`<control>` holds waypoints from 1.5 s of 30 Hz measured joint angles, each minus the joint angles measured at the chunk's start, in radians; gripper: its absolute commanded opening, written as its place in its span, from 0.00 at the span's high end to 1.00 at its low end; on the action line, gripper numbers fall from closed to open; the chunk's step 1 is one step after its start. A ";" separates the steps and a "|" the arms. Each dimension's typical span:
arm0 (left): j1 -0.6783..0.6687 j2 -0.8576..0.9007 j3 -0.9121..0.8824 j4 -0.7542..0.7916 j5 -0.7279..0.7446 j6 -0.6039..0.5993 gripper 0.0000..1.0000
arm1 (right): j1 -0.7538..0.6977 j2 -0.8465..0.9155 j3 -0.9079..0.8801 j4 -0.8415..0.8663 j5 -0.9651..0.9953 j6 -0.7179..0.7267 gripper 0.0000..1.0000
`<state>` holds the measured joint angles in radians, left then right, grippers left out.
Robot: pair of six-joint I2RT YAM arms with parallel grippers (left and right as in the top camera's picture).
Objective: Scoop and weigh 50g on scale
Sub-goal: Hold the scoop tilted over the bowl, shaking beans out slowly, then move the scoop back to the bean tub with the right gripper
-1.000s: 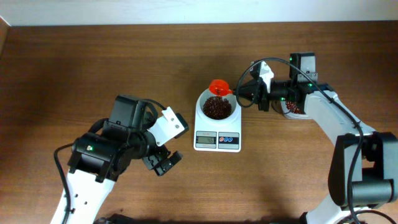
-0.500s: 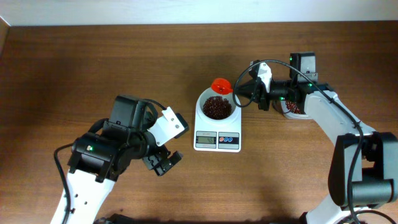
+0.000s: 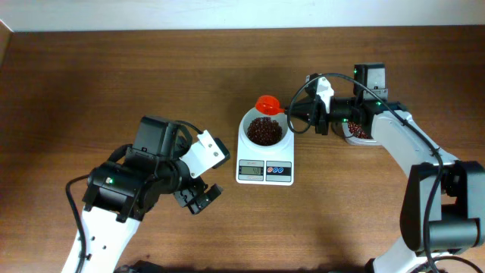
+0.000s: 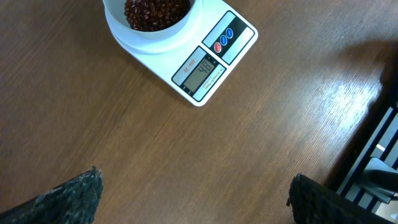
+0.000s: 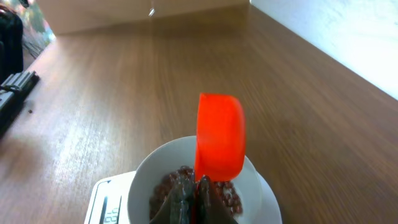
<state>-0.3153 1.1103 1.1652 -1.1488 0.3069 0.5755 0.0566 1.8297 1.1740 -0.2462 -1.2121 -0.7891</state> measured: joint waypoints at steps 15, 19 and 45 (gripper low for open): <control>0.000 0.000 0.000 0.000 0.000 0.000 0.01 | -0.001 -0.014 0.000 -0.012 0.107 0.058 0.96; 0.000 0.000 0.000 0.000 0.000 0.000 0.01 | -0.011 -0.061 0.000 -0.010 -0.018 0.099 0.96; 0.000 0.000 0.000 0.000 0.000 0.000 0.01 | -0.506 -0.170 0.000 -0.360 0.214 0.606 0.96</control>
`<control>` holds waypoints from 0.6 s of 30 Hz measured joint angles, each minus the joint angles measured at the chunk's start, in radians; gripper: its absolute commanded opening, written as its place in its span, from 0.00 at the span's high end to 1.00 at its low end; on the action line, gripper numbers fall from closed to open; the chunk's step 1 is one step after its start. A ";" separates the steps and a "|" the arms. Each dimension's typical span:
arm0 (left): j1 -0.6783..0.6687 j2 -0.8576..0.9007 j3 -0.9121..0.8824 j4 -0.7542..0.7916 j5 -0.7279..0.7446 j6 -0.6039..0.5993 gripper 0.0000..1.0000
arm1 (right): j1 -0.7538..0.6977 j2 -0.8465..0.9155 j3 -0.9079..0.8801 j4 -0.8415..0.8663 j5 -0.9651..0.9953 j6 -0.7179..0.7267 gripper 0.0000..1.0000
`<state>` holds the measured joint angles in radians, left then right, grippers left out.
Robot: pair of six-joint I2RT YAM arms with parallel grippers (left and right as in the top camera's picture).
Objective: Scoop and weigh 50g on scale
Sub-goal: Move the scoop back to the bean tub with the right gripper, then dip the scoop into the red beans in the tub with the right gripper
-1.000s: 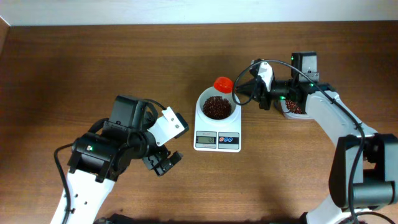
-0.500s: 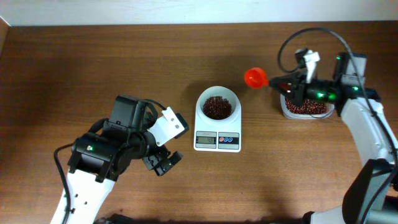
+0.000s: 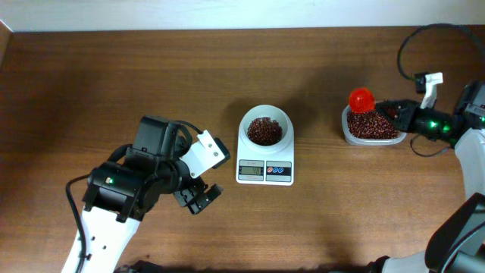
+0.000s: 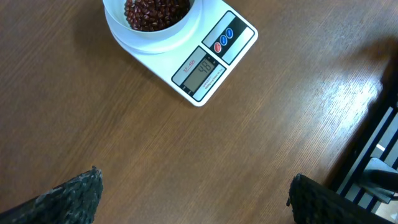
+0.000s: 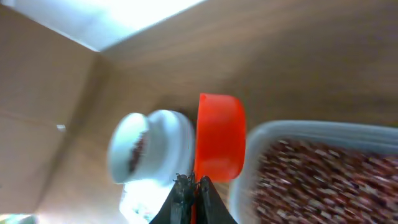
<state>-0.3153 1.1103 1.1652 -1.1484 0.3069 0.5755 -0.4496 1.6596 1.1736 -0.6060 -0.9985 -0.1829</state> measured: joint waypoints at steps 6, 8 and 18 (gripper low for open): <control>0.000 0.000 0.000 -0.001 0.000 0.000 0.01 | 0.000 -0.023 -0.001 -0.033 0.206 -0.010 0.96; 0.000 0.000 0.000 0.000 0.000 0.000 0.01 | 0.000 -0.054 -0.001 -0.064 0.300 -0.012 0.96; 0.000 0.000 0.000 0.000 0.000 0.000 0.01 | 0.101 -0.059 -0.001 -0.131 0.584 -0.024 0.96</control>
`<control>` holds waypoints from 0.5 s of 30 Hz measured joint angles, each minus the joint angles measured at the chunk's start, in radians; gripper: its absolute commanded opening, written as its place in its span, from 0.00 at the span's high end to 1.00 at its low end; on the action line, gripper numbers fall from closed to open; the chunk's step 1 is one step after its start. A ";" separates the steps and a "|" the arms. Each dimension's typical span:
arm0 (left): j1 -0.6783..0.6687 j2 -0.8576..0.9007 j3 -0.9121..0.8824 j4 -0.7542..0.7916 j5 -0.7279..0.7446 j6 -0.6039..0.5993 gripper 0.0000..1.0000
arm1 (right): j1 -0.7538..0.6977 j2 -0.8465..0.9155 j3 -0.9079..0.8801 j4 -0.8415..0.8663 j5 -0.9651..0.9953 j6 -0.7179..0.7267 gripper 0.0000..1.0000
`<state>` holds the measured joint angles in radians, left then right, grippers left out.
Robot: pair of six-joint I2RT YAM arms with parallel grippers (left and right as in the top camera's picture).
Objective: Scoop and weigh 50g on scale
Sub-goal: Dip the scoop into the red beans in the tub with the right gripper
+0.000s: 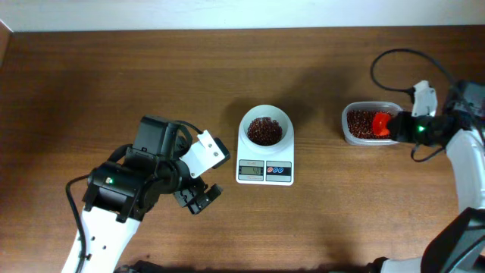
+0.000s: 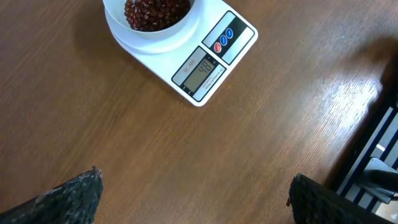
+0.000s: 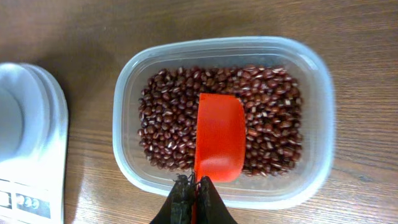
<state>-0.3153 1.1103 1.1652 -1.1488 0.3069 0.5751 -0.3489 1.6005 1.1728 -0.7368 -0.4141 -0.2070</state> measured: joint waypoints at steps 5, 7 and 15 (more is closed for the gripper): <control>0.000 0.000 0.000 0.000 0.000 0.000 0.01 | 0.054 0.028 0.000 0.006 0.034 -0.003 0.96; 0.000 0.000 0.000 0.000 0.000 0.000 0.01 | 0.068 0.034 0.000 0.011 0.039 -0.002 0.96; 0.000 0.000 0.000 0.000 0.000 0.000 0.01 | 0.082 0.054 0.000 0.019 -0.006 -0.001 0.96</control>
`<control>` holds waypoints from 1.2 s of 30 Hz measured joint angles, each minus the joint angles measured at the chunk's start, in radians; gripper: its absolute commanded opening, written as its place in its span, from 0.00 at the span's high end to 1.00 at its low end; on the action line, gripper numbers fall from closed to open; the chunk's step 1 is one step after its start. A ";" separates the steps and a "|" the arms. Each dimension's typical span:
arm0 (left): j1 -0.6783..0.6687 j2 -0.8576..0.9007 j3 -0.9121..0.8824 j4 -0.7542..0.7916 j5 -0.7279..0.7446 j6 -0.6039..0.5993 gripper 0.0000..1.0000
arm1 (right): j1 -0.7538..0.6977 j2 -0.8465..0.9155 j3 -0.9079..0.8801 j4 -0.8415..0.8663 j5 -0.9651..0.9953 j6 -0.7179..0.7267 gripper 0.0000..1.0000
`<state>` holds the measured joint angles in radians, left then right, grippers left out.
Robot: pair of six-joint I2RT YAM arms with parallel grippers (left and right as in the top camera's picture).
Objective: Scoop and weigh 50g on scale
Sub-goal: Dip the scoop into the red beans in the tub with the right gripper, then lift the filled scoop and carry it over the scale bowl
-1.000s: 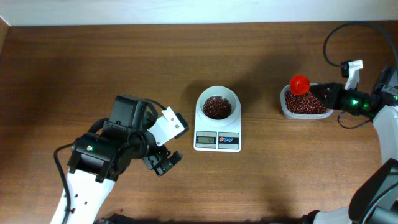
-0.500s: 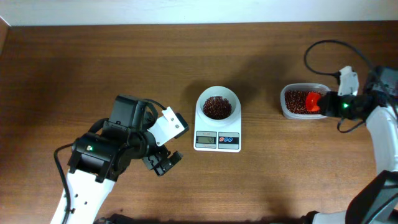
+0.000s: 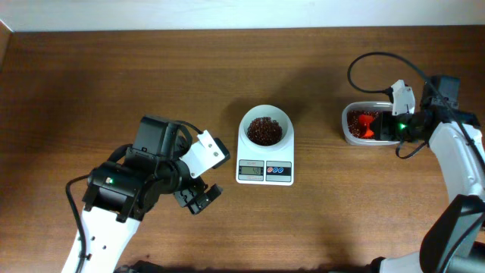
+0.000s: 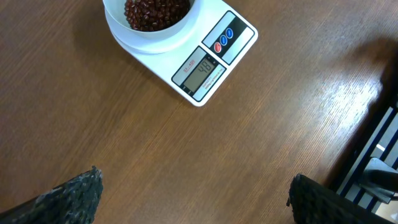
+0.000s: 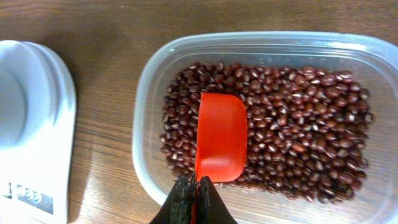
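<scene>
A white scale stands mid-table with a white bowl of red beans on it; its display is lit. At the right, a clear tub holds red beans. My right gripper is shut on the handle of the red scoop, whose empty bowl lies on the beans at the tub's left part. My left gripper hovers open over bare wood, left and in front of the scale, holding nothing.
A cable loops over the table behind the right arm. The table's dark edge and a black ribbed object show at the right of the left wrist view.
The right gripper has shifted the scoop toward the tub's left end, nearer the scale. The left arm, the scale and its bowl are unchanged.
First the right gripper held the scoop tipped over the bowl on the scale. Then it was over the tub's far left rim, later lying inside the tub on the beans, and now it rests further left in the tub. The left arm stayed still throughout.
</scene>
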<state>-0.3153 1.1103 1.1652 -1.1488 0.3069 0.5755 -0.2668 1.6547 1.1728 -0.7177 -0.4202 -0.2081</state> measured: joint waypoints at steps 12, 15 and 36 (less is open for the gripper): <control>0.000 0.000 0.000 0.000 0.000 0.000 0.01 | -0.077 0.000 0.000 0.000 -0.081 0.044 0.96; 0.000 0.000 0.000 0.000 0.000 0.000 0.01 | -0.123 0.000 0.000 0.000 -0.136 0.052 0.96; 0.000 0.000 0.000 0.000 0.000 0.000 0.01 | -0.212 0.001 0.000 0.000 -0.679 0.056 0.96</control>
<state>-0.3153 1.1103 1.1652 -1.1488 0.3069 0.5755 -0.4786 1.6554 1.1728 -0.7177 -1.0988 -0.1524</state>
